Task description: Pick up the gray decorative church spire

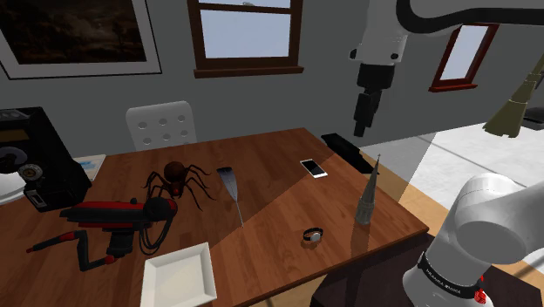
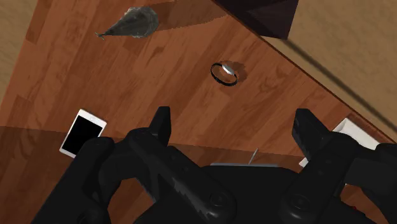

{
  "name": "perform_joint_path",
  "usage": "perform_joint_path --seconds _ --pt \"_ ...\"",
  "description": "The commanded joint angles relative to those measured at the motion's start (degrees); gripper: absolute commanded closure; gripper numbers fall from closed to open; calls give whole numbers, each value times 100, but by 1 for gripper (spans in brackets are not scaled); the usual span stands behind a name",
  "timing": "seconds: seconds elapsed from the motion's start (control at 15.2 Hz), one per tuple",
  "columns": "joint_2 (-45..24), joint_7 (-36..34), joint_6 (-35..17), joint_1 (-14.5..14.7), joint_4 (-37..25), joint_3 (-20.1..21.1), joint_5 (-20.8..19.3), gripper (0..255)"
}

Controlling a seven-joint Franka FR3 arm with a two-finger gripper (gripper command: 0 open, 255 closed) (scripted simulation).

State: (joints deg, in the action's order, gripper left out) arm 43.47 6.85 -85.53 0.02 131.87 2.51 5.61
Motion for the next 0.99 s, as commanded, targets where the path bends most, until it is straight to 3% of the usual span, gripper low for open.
perform_joint_path --seconds 0.0,0.92 --pt "0 0 0 0 0 0 0 0" --pt "-3780 -466 779 -710 -813 -572 -398 0"
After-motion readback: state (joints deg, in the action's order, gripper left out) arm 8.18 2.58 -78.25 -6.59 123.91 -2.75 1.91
